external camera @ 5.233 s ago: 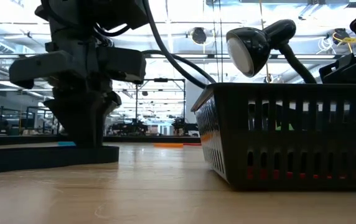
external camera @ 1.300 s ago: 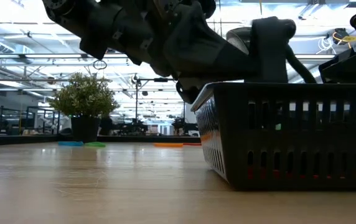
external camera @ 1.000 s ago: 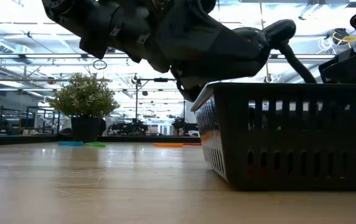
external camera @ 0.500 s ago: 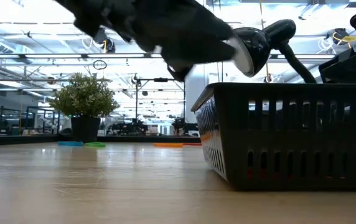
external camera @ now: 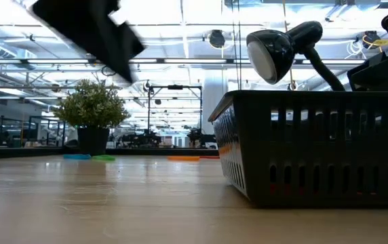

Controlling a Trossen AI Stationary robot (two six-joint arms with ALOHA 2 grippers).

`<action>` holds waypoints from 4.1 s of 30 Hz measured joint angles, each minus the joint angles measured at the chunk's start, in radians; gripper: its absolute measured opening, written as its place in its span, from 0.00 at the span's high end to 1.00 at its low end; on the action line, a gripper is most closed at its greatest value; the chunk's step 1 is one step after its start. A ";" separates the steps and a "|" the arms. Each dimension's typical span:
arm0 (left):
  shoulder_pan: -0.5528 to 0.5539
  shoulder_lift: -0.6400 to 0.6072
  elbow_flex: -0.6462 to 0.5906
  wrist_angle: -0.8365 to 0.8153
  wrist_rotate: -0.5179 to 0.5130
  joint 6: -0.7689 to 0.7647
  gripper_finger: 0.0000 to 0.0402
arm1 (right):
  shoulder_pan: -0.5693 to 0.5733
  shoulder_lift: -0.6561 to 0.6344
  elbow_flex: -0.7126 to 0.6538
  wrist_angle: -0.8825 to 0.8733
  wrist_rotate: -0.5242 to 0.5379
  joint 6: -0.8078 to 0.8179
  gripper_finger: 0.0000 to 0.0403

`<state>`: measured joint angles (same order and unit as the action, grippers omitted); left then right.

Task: Pick and place rubber bands into bin
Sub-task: Put the bottom orange rubber band into the black bin

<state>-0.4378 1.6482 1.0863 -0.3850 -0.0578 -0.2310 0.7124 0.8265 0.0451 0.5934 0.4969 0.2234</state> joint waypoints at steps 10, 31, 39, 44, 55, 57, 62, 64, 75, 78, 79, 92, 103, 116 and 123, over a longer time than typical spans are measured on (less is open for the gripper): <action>-0.074 0.001 0.000 -0.250 0.039 0.088 0.66 | 0.000 0.000 0.000 0.000 0.000 0.000 0.71; -0.147 0.030 0.000 -0.330 0.113 0.196 0.66 | 0.000 0.000 0.000 0.000 0.001 -0.030 0.71; -0.161 0.093 -0.001 -0.327 0.165 0.200 0.66 | 0.000 0.000 0.000 0.001 0.003 -0.030 0.71; -0.173 0.098 -0.001 -0.368 0.190 0.200 0.66 | 0.000 0.000 0.000 0.000 0.005 -0.031 0.71; -0.174 0.141 -0.001 -0.357 0.218 0.203 0.66 | 0.000 0.000 0.000 0.000 0.005 -0.033 0.71; -0.174 0.158 -0.001 -0.352 0.234 0.213 0.66 | 0.000 0.000 0.000 0.000 0.005 -0.032 0.71; -0.174 0.176 0.000 -0.345 0.242 0.221 0.66 | 0.000 0.000 0.000 0.001 0.005 -0.031 0.71; -0.174 0.176 0.000 -0.346 0.245 0.223 0.66 | 0.000 0.000 0.000 -0.002 0.005 -0.031 0.71; -0.171 0.177 0.001 -0.369 0.256 0.206 0.75 | 0.000 0.000 0.000 -0.001 0.005 -0.034 0.71; -0.164 0.178 0.001 -0.370 0.257 0.196 0.86 | 0.000 0.000 0.000 0.000 0.005 -0.034 0.71; -0.161 0.178 0.001 -0.370 0.260 0.196 0.90 | 0.000 0.000 0.000 0.000 0.005 -0.034 0.71; -0.110 0.172 -0.002 -0.370 0.271 0.094 0.95 | 0.000 0.000 0.000 0.000 0.005 -0.031 0.71; -0.056 0.159 -0.001 -0.267 0.266 0.067 0.99 | 0.000 0.000 0.000 0.001 0.004 -0.030 0.71; 0.030 0.130 0.264 -0.148 0.247 0.165 0.99 | 0.000 0.000 0.000 0.015 0.001 -0.030 0.71; 0.058 0.130 0.330 0.080 0.214 0.280 0.99 | 0.000 0.000 0.000 0.024 0.001 -0.030 0.71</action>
<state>-0.3802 1.7782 1.4158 -0.3047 0.1558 0.0491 0.7124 0.8265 0.0449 0.6170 0.4976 0.1932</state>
